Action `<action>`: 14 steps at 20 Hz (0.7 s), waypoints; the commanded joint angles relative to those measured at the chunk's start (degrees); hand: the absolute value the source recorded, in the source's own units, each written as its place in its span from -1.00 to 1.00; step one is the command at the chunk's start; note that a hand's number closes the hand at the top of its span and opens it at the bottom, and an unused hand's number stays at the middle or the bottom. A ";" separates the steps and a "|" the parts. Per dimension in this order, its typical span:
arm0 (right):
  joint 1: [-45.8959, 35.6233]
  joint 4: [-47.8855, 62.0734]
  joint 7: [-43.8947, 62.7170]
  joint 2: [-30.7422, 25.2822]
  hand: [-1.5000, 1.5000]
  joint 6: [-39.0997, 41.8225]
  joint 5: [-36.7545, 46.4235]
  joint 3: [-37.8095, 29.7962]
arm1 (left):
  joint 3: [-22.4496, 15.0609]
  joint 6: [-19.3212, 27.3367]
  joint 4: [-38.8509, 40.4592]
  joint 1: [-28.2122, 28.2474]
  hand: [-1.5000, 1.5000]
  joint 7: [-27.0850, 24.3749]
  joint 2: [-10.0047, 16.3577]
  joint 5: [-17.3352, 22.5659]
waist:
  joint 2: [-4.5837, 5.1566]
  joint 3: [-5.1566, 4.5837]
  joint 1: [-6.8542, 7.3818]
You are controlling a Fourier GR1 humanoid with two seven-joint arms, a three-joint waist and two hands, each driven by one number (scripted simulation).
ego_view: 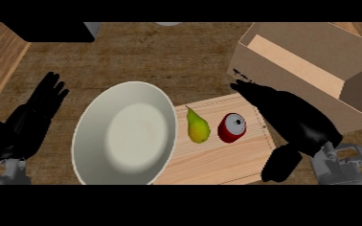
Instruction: Pick the can from the cutting board and place it in the cardboard box
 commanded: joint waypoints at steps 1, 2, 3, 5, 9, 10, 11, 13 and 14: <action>-1.13 2.30 1.37 1.52 -1.00 5.64 -1.15 -2.60 | -0.26 -0.13 1.22 -0.99 0.00 -1.55 -3.02 -2.56 | 0.03 0.04 -0.29; 0.04 2.55 1.91 3.53 -1.00 3.99 2.64 0.31 | 2.83 -2.77 -1.66 2.07 0.00 0.87 -0.24 0.48 | -0.01 0.04 -0.06; 1.45 4.47 -1.77 2.42 -1.00 4.07 3.88 -0.45 | 3.37 -3.63 0.38 1.80 0.00 -1.04 -0.47 -0.31 | 0.03 0.05 -0.14; 0.49 4.99 0.49 4.67 -1.00 5.58 4.49 -0.90 | 2.73 -3.43 3.17 -0.81 0.00 -1.29 -2.16 -2.48 | 0.04 0.04 -0.29; 0.43 6.50 -3.07 5.25 -1.00 8.27 5.96 -3.53 | 5.18 -3.92 -3.73 1.20 0.00 4.72 -1.11 -1.53 | 0.01 0.06 -0.13; 1.37 1.84 2.60 8.14 -1.00 8.88 5.07 -2.80 | 4.54 -3.02 -3.02 -0.59 0.00 4.92 -2.55 -2.89 | -0.02 0.05 -0.32; 0.21 4.75 -1.46 7.59 -1.00 9.47 6.53 -3.09 | 5.05 -2.77 -2.69 0.49 0.00 4.54 -2.92 -3.69 | 0.01 0.05 -0.21; 4.99 6.71 -7.20 8.69 -1.00 3.70 12.82 0.05 | 5.23 -2.69 -2.88 -1.49 0.00 6.11 -3.20 -3.52 | 0.03 0.07 -0.28; 1.95 8.32 -10.56 7.06 -1.00 6.30 10.91 -4.83 | 5.56 -4.67 -1.45 0.36 0.00 3.12 -4.02 -4.09 | 0.04 0.06 -0.21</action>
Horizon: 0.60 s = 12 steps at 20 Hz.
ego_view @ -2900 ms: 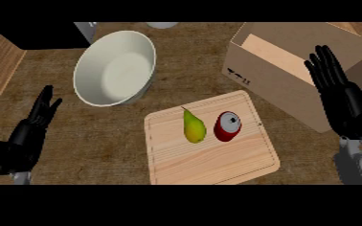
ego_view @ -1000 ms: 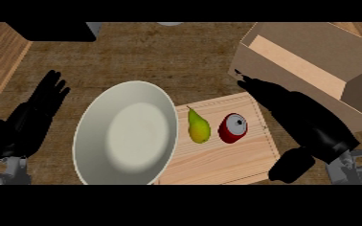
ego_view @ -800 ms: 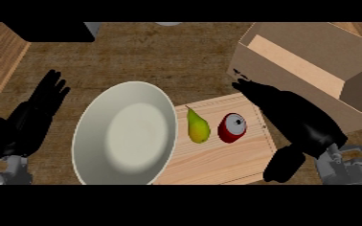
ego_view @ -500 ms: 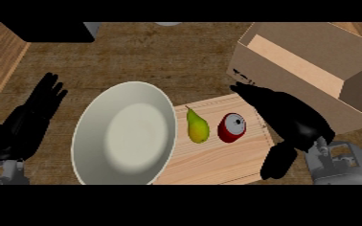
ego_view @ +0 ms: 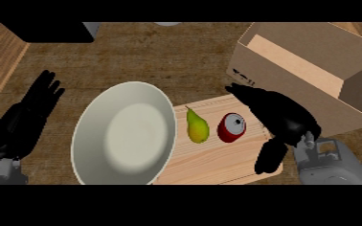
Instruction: Pick the can from the cutting board and place it in the cardboard box
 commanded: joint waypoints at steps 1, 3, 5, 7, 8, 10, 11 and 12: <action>-2.80 3.95 -1.51 4.54 -1.00 0.00 3.96 0.53 | -0.39 0.79 1.85 -3.71 0.00 1.45 -2.71 -1.70 | 0.04 -0.01 -0.03; -1.40 3.01 -4.77 2.71 -1.00 1.29 4.09 -2.06 | 1.90 -4.68 5.27 0.45 0.00 -4.80 -2.20 -1.19 | 0.03 -0.01 0.00; 3.07 -0.15 -6.44 3.53 -1.00 -1.64 8.64 1.09 | 2.58 -3.61 2.81 -0.59 0.00 -0.79 -1.48 -1.62 | -0.01 0.00 -0.08; 0.94 3.19 -7.98 4.05 -1.00 -1.84 10.73 1.10 | 0.01 -0.89 -0.57 2.53 0.00 -2.95 -5.03 -4.76 | -0.01 0.00 0.14; 2.97 -3.43 -4.09 2.71 -1.00 2.58 8.42 -0.90 | 2.33 -1.38 -1.84 0.45 0.00 2.12 -3.02 -2.61 | -0.07 0.00 -0.11; -2.17 0.84 1.11 7.82 -1.00 3.37 10.63 1.66 | 1.17 -3.26 3.25 -0.31 0.00 -2.77 -4.63 -4.36 | 0.00 -0.02 0.00; 2.74 -1.63 -3.84 3.55 -1.00 4.68 10.15 -0.83 | 2.41 -3.42 2.34 0.03 0.00 -1.42 -4.59 -3.72 | -0.02 -0.01 -0.15; 1.14 -0.90 -0.28 7.11 -1.00 4.70 11.19 1.42 | 4.43 -3.98 0.32 1.28 0.00 -0.50 -3.10 -2.72 | -0.04 -0.01 0.02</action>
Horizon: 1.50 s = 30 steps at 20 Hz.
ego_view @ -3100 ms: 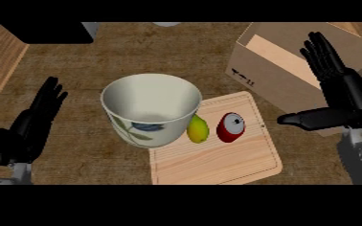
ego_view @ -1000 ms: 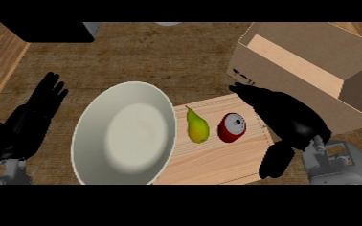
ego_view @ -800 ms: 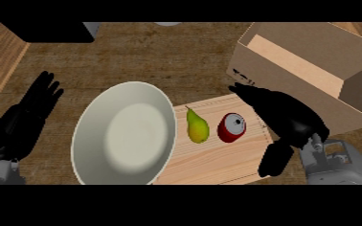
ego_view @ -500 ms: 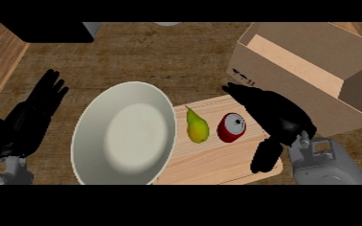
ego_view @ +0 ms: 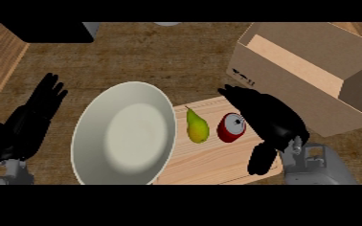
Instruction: Pick the can from the cutting board and place it in the cardboard box
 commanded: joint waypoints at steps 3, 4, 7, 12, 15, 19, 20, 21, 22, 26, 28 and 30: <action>-3.28 1.74 3.40 4.71 -1.00 4.60 2.69 -0.17 | 1.31 -1.58 4.78 -3.03 0.00 -1.93 -1.47 -1.95 | 0.02 -0.01 -0.11; -0.40 2.60 -0.12 4.22 -1.00 2.12 4.95 -0.13 | 2.24 -3.02 4.51 -3.29 0.00 -1.21 -1.05 -1.31 | 0.02 0.00 -0.10; -2.46 10.33 -2.08 6.57 -1.00 -1.81 9.52 2.76 | 1.27 -0.53 0.15 -2.06 0.00 2.20 -2.37 -1.87 | 0.06 0.01 0.18; -2.08 9.66 -2.54 6.39 -1.00 1.18 10.77 0.50 | 2.82 -1.57 -0.12 -3.56 0.00 4.18 -2.17 -2.14 | 0.06 0.01 0.02; 0.94 6.59 -1.12 8.23 -1.00 1.37 12.95 0.96 | 3.80 -4.61 -0.98 1.13 0.00 1.13 -2.96 -2.42 | 0.00 0.01 0.03; -0.41 10.79 -6.22 5.91 -1.00 2.31 13.89 -1.91 | 4.51 -4.20 1.36 -2.06 0.00 0.41 -3.70 -3.45 | 0.04 0.01 0.00; 0.91 10.75 -7.96 5.12 -1.00 1.59 13.85 -1.98 | 3.68 -6.30 -1.45 3.83 0.00 -1.33 -4.40 -3.44 | 0.02 0.01 0.13; 2.06 8.89 -5.82 6.65 -1.00 2.19 14.71 -1.08 | 1.95 -2.14 -3.66 -0.11 0.00 3.37 -5.82 -5.22 | 0.00 0.01 -0.02; 3.54 8.02 -5.86 6.59 -1.00 2.62 14.99 -0.07 | 4.07 -2.79 -5.24 -0.70 0.00 6.09 -3.76 -3.55 | -0.01 0.02 -0.02; 2.32 12.48 -4.47 10.37 -1.00 1.29 18.09 2.09 | 7.27 -6.88 2.25 -2.93 0.00 2.26 -2.03 -2.21 | 0.04 0.00 -0.08; -0.51 19.12 -10.50 8.41 -1.00 -1.51 18.81 -0.89 | 3.63 -3.45 -4.63 -0.39 0.00 5.99 -5.13 -4.79 | 0.05 0.02 0.18; 3.19 12.81 -9.79 7.71 -1.00 1.09 19.49 -0.56 | 6.73 -6.83 -1.34 -0.04 0.00 2.16 -4.43 -2.96 | 0.00 0.01 -0.04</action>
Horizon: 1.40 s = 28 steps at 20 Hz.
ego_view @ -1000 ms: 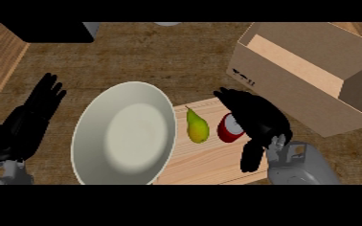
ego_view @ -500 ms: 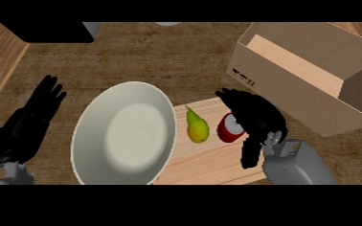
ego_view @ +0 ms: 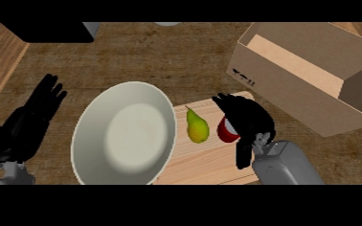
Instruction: Pick the can from the cutting board and place it in the cardboard box
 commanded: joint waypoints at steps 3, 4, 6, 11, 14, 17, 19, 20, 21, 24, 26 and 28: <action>0.06 1.15 -3.29 -1.31 -1.00 1.65 1.04 -2.97 | 2.54 -1.07 -3.27 -0.61 0.00 4.61 1.37 1.83 | -0.04 0.00 0.00; -3.31 8.11 -6.54 -0.87 -1.00 -1.64 1.94 -4.04 | 1.24 -2.16 3.66 -0.32 0.00 -2.73 -0.76 -0.76 | 0.05 -0.01 0.06; -1.32 6.51 -5.26 1.77 -1.00 -3.37 4.20 -1.67 | 1.64 -1.23 3.28 -3.35 0.00 -1.00 -0.38 -1.22 | 0.02 -0.01 -0.08; 0.40 9.72 -10.09 0.02 1.00 -7.66 6.09 -2.54 | 3.34 -1.31 4.73 -5.11 0.00 0.70 -0.08 0.06 | 0.06 0.00 -0.11; -0.78 7.53 -10.99 1.83 1.00 -8.65 7.36 -0.41 | 0.40 -0.07 -5.06 0.68 0.00 3.68 -1.85 -1.74 | -0.03 0.01 0.17; -0.95 11.40 -13.79 2.61 1.00 -11.58 9.70 0.25 | 0.83 -0.87 2.80 -2.88 0.00 0.42 -2.16 -2.90 | 0.03 0.00 -0.05; 1.25 6.76 -15.35 0.36 1.00 -9.11 9.20 -1.06 | 2.35 -0.67 0.08 -1.49 0.00 0.98 -2.07 -2.09 | -0.02 -0.01 -0.09; 0.62 7.68 -13.65 2.54 1.00 -8.92 9.96 -0.33 | 3.62 -2.97 0.27 0.16 0.00 0.32 -1.04 -0.74 | -0.02 -0.01 -0.01; -1.41 10.54 -15.83 1.96 1.00 -9.59 10.15 -2.03 | 1.47 -0.42 0.12 -1.37 0.00 2.17 -2.93 -2.51 | 0.00 0.00 -0.01; -2.90 14.09 -15.94 4.57 1.00 -11.31 12.06 -0.43 | 0.64 -1.05 1.50 -0.93 0.00 -0.26 -3.55 -4.03 | 0.02 0.00 0.03; -3.05 14.02 -16.44 5.14 1.00 -11.46 12.94 -0.44 | 2.92 -2.84 1.33 -1.35 0.00 0.99 -1.88 -1.47 | 0.01 -0.01 0.03; -5.41 18.51 -23.29 0.79 1.00 -12.74 11.31 -4.60 | 2.66 -3.60 -1.77 0.57 0.00 1.34 -1.77 -1.28 | 0.03 0.00 0.18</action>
